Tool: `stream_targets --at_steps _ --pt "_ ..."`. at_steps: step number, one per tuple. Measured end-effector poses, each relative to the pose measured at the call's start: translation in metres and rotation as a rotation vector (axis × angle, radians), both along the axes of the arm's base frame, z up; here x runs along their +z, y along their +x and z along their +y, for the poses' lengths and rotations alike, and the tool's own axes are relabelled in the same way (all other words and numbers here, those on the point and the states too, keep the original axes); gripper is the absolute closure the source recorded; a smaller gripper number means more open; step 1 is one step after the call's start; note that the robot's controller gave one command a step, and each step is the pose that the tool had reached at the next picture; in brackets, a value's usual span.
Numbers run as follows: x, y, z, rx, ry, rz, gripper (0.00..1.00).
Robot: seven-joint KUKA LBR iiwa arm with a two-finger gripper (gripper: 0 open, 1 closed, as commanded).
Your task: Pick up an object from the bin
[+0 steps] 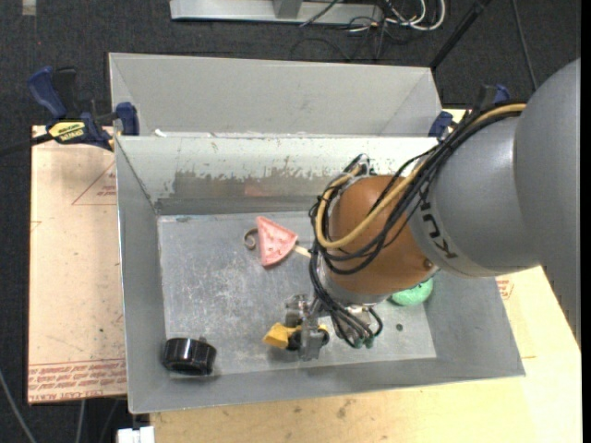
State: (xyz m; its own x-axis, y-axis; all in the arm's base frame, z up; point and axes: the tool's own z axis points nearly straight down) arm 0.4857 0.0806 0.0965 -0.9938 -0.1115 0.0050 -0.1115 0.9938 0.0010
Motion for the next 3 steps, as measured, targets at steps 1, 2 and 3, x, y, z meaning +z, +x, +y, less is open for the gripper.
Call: stream_targets --at_steps 1,2,3 --pt "0.0106 0.0021 0.0004 0.000 0.001 -0.009 1.00" --pt "0.0164 0.0018 0.0004 -0.001 0.001 -0.008 1.00" --pt "0.0193 0.0015 0.0004 -0.001 0.001 -0.008 1.00"
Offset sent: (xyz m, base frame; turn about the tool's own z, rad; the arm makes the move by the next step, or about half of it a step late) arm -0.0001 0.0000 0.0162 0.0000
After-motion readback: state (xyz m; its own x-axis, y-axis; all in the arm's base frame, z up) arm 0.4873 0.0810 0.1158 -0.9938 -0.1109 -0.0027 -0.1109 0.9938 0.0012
